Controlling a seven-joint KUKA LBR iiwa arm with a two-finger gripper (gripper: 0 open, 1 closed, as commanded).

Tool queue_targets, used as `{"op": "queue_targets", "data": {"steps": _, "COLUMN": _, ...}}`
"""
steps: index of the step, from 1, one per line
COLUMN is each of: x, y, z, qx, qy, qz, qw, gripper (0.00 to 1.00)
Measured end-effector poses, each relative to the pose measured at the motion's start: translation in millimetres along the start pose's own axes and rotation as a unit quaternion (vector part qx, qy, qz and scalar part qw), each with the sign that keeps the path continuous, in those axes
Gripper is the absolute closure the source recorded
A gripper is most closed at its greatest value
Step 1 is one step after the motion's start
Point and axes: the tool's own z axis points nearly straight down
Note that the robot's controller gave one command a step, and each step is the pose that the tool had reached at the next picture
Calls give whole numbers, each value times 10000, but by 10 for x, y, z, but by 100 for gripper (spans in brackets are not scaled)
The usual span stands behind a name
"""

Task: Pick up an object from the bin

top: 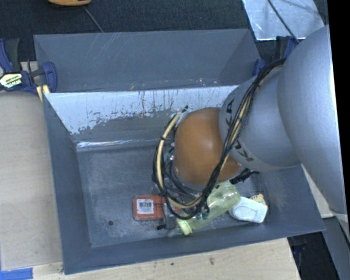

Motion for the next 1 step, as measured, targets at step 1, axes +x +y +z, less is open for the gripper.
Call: {"op": "queue_targets", "data": {"steps": 1, "x": -13, "y": -12, "z": -38, "qx": 2, "qy": -5, "qz": -11, "qw": 10000, "gripper": 100}}
